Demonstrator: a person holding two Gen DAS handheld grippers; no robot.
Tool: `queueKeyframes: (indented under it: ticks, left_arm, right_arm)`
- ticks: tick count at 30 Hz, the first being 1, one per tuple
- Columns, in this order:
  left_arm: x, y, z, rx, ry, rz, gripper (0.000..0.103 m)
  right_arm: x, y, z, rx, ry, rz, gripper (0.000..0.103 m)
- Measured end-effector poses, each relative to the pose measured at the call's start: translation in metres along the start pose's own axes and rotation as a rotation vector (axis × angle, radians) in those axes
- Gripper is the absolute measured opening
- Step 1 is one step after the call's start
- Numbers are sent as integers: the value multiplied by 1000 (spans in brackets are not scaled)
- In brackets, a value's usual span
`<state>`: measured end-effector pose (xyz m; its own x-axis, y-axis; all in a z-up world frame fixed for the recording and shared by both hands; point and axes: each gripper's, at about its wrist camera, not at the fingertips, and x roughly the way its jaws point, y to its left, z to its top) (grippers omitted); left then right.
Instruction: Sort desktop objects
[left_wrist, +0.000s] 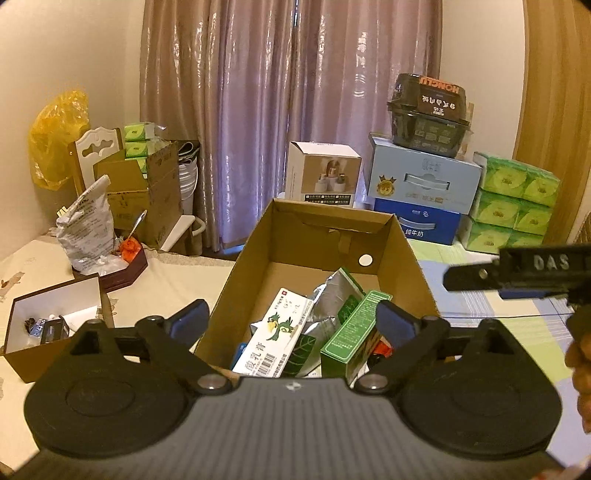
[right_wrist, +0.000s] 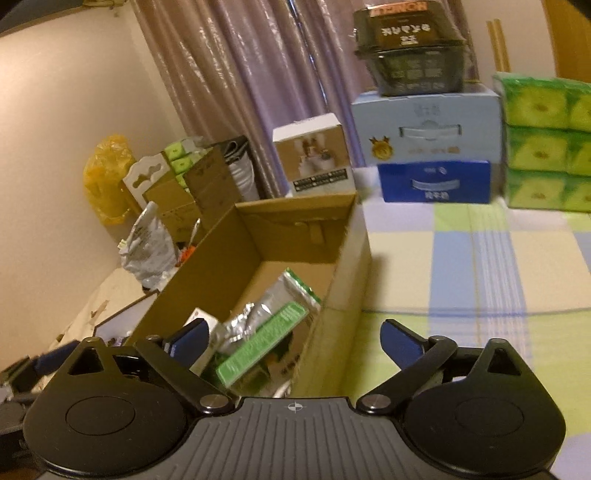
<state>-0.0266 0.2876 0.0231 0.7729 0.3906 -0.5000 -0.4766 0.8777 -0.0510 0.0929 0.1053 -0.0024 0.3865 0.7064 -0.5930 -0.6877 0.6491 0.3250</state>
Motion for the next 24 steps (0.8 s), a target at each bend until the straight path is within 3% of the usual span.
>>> queueKeyframes:
  ticks: [4,17,24]
  left_arm:
    - [-14,-3,1,9,-1,15,102]
    - [-66,-7,-1,-14,9,63,102]
    - [-85,-13,-9,-27,62,78,102]
  right_arm:
    - [-19,2,-11,12,7,-7,101]
    - [-68,8,-41,14,38,-42,101]
    - [-92,16,-50,-9,45,-38,101]
